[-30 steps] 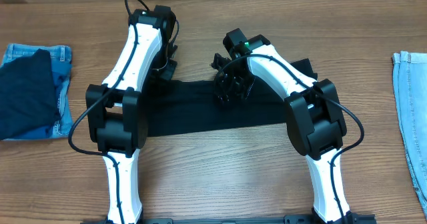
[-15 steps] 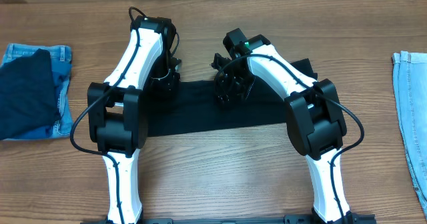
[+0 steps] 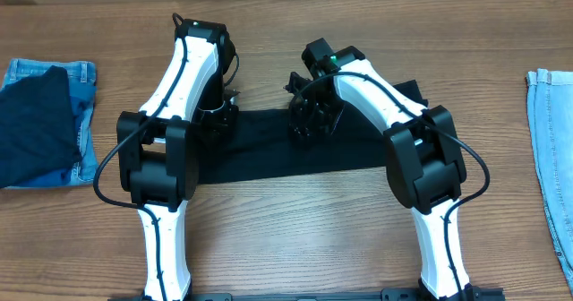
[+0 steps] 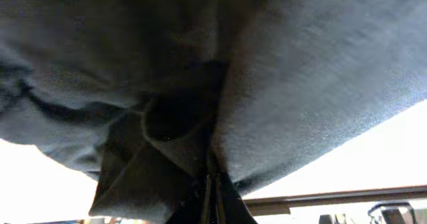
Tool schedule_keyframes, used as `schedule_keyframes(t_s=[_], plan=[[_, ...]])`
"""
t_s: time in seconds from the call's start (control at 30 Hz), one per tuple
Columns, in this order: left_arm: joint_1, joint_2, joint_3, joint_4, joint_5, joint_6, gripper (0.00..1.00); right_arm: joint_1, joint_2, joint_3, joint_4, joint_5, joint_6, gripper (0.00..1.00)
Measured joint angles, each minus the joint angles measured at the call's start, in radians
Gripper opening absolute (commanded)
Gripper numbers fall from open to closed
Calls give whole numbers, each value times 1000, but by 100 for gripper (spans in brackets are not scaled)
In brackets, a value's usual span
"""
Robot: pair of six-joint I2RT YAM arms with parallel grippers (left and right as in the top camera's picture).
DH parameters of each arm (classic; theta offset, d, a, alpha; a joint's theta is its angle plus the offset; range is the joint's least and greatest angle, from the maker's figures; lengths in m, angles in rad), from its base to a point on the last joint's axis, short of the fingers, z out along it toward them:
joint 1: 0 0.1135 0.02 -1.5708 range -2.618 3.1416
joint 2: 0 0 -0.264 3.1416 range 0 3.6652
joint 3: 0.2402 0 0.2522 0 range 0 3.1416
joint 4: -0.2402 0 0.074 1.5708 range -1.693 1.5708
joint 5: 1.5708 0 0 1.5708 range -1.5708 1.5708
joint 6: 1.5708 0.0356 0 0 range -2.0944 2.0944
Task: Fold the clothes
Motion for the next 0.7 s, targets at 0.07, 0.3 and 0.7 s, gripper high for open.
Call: schedule_keyframes(t_s=[0.07, 0.3, 0.7], plan=[[0, 0, 0, 0, -5, -13, 8, -5, 0, -1, -3, -5, 1, 58], [0, 0, 0, -1, 220, 66, 50, -13, 0, -3, -2, -14, 1, 60], [-2, 0, 5, 252, 121, -29, 15, -15, 0, -5, 6, -25, 5, 63]])
